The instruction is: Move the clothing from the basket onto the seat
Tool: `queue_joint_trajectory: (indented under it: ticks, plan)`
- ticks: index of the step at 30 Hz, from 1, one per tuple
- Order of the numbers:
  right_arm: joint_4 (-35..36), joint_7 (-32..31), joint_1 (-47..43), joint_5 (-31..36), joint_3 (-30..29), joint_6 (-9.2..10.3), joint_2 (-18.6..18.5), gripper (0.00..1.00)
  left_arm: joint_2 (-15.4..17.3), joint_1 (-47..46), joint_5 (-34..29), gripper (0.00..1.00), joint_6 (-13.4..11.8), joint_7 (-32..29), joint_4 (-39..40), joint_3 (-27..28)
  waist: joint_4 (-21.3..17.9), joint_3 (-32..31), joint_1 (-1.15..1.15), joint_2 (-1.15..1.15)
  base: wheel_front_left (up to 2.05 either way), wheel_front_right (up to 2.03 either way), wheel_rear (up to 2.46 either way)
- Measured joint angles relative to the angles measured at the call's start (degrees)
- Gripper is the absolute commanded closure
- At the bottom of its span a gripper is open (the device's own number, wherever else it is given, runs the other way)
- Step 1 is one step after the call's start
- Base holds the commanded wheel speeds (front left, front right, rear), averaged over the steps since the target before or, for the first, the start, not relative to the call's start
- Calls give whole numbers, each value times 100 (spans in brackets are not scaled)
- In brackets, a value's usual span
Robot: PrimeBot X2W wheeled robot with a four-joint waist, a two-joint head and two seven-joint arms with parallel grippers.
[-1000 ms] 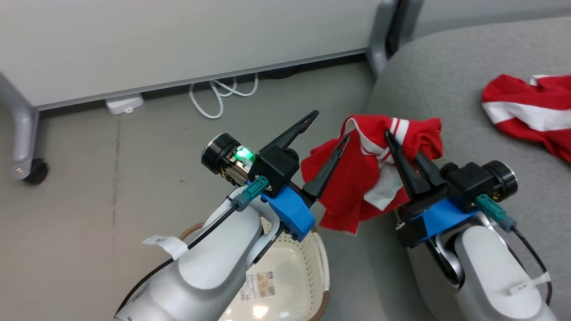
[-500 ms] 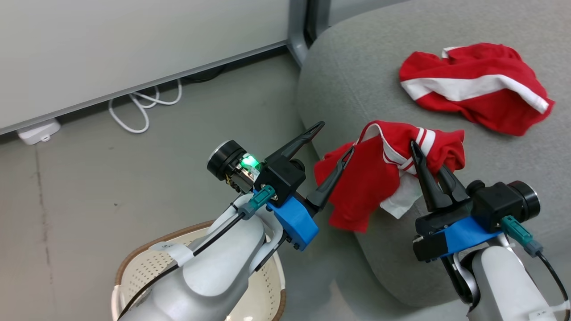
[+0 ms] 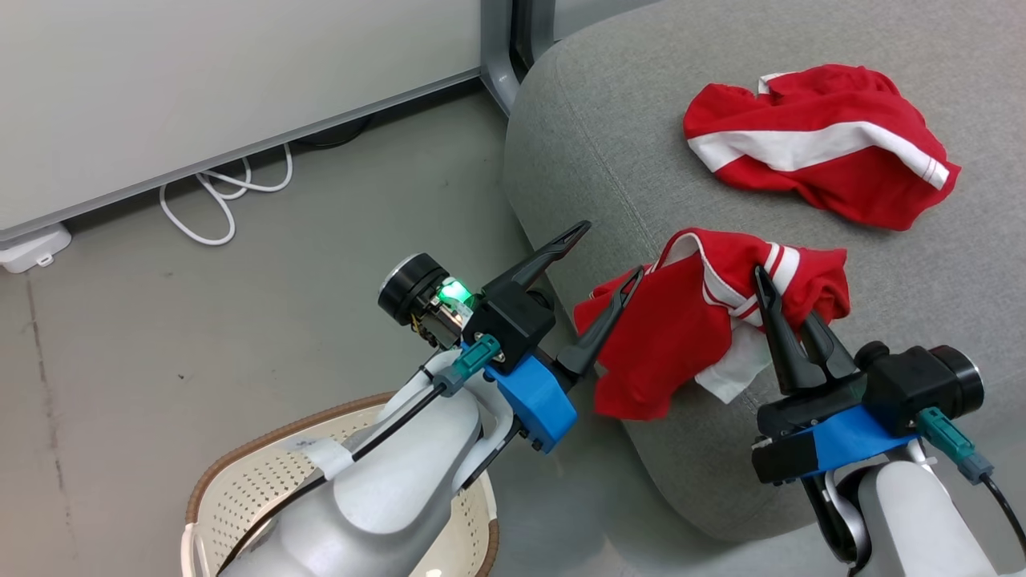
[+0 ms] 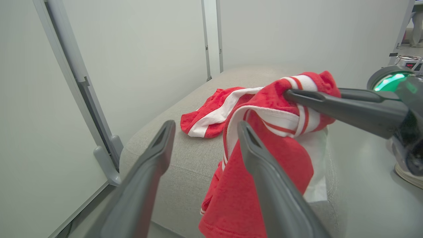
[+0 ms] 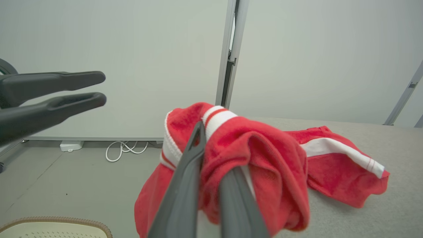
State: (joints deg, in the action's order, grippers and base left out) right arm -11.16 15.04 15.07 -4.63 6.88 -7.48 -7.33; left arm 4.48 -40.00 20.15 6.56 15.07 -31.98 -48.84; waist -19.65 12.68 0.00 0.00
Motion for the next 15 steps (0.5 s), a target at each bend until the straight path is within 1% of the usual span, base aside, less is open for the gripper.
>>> queue_joint_trajectory:
  ticks: [5, 10, 13, 15]
  plan:
    - [113, 0, 196, -1, -76, 0, 40, 100, 9, -1, -26, 0, 2, 0, 32, 70, 66, 53, 0, 0, 0, 0, 0]
    - [227, 0, 935, 0, -229, 0, 45, 100, 25, -71, -111, 0, 2, 0, 66, 124, 122, 231, 0, 0, 0, 0, 0]
    - [298, 0, 1518, 1, -498, -1, 3, 100, 22, -236, -172, 0, 3, 0, 111, 120, 178, 410, 0, 0, 0, 0, 0]
    - [336, 1, 1961, -2, -828, -1, -40, 100, 20, -354, -230, 0, 4, 0, 140, 110, 222, 573, 0, 0, 0, 0, 0]
